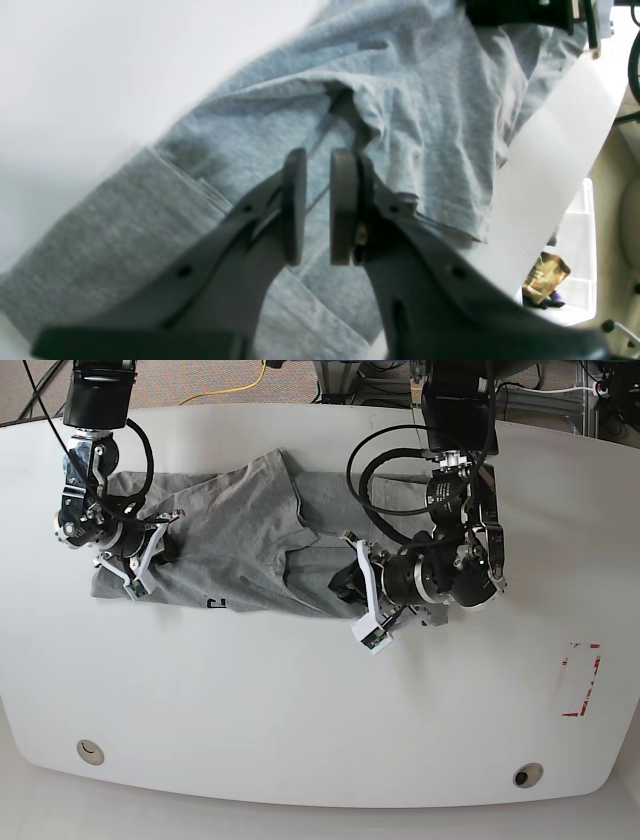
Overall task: Layout the t-shirt on the table in an organized manner, then fold the t-shirt properly
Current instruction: 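Carry the grasped strip end with the left gripper toward the right gripper, then lay the folded end down beside the right gripper and adjust the left gripper, then release the fabric and move the left gripper back along the shirt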
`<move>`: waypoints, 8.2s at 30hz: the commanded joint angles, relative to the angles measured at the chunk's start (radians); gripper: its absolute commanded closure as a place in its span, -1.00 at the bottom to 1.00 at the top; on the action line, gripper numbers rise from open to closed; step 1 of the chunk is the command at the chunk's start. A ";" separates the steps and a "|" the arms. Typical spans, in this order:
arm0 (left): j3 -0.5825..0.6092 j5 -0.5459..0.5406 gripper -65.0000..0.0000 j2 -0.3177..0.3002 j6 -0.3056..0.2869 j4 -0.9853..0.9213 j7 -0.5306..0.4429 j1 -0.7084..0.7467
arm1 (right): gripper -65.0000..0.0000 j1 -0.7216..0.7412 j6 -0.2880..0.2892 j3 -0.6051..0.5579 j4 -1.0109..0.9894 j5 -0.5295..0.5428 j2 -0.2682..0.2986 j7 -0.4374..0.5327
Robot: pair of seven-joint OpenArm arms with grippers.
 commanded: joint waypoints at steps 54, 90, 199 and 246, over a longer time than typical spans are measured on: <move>0.560 0.893 -0.16 -0.069 0.705 -0.159 -0.146 0.021 | 0.71 -0.005 -0.001 -0.008 -0.004 -0.040 -0.044 -0.050; 0.504 1.015 -0.16 -0.103 0.665 -0.116 -0.158 0.036 | 0.71 -0.005 -0.001 -0.010 -0.004 -0.036 -0.044 -0.050; 0.602 0.821 1.00 0.003 0.423 0.033 -0.118 0.059 | 0.71 -0.009 -0.001 -0.008 -0.007 -0.033 -0.047 -0.050; 0.544 0.412 -0.24 0.003 0.418 0.211 -0.172 -0.025 | 0.71 -0.006 -0.001 -0.010 -0.007 -0.040 -0.073 -0.050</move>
